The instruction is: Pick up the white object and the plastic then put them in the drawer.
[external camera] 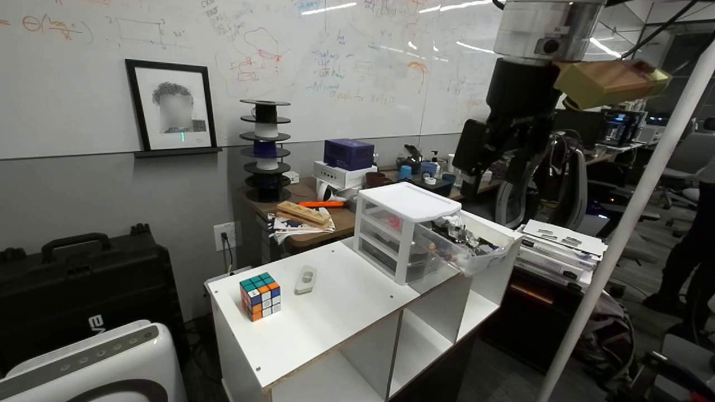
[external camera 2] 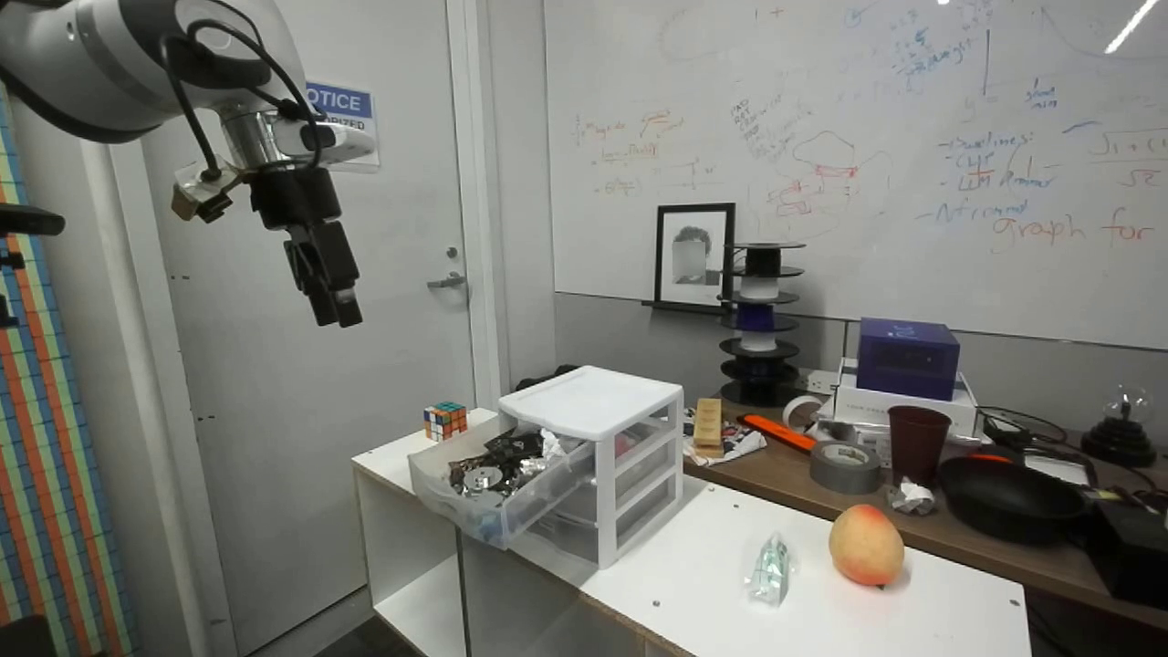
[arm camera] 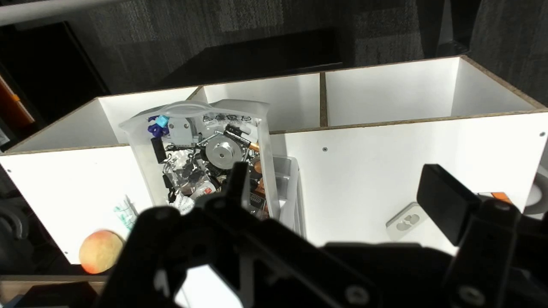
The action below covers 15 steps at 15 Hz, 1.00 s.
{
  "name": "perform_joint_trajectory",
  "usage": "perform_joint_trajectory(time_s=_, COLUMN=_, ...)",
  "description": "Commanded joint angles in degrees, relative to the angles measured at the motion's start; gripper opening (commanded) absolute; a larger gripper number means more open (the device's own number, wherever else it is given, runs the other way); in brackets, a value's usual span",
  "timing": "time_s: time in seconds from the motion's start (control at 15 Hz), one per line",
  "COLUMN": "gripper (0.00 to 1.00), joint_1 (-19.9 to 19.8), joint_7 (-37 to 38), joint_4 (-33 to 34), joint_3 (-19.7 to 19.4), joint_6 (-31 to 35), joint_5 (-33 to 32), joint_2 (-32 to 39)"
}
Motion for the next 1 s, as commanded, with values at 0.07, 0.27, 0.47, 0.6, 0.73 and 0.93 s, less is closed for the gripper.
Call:
perform_joint_trajectory(time_s=0.07, gripper=1.0, joint_1=1.9, joint_7=0.4, joint_4=0.1, joint_3=-1.9, joint_6=-0.2, joint_5=-0.6, joint_2=0.2)
perform_joint_trajectory(time_s=0.27, gripper=1.0, joint_1=1.9, joint_7=0.4, joint_4=0.1, joint_3=-1.9, joint_6=-0.2, joint_5=-0.6, joint_2=0.2)
perform_joint_trajectory(time_s=0.47, gripper=1.0, joint_1=1.9, joint_7=0.4, joint_4=0.1, joint_3=-1.9, joint_6=-0.2, joint_5=-0.6, joint_2=0.2)
perform_joint_trajectory(time_s=0.6, gripper=1.0, joint_1=1.9, joint_7=0.4, joint_4=0.1, joint_3=-1.9, joint_6=-0.2, joint_5=-0.6, joint_2=0.2)
perform_joint_trajectory(time_s=0.73, gripper=1.0, joint_1=1.6, joint_7=0.7, joint_4=0.8, joint_3=-2.2, joint_6=-0.2, joint_5=-1.2, joint_2=1.0)
perform_joint_trajectory(time_s=0.93, gripper=1.0, joint_1=0.5, joint_7=1.1, joint_4=3.5, joint_3=-3.5, joint_6=-0.7, joint_5=-3.9, joint_2=4.8)
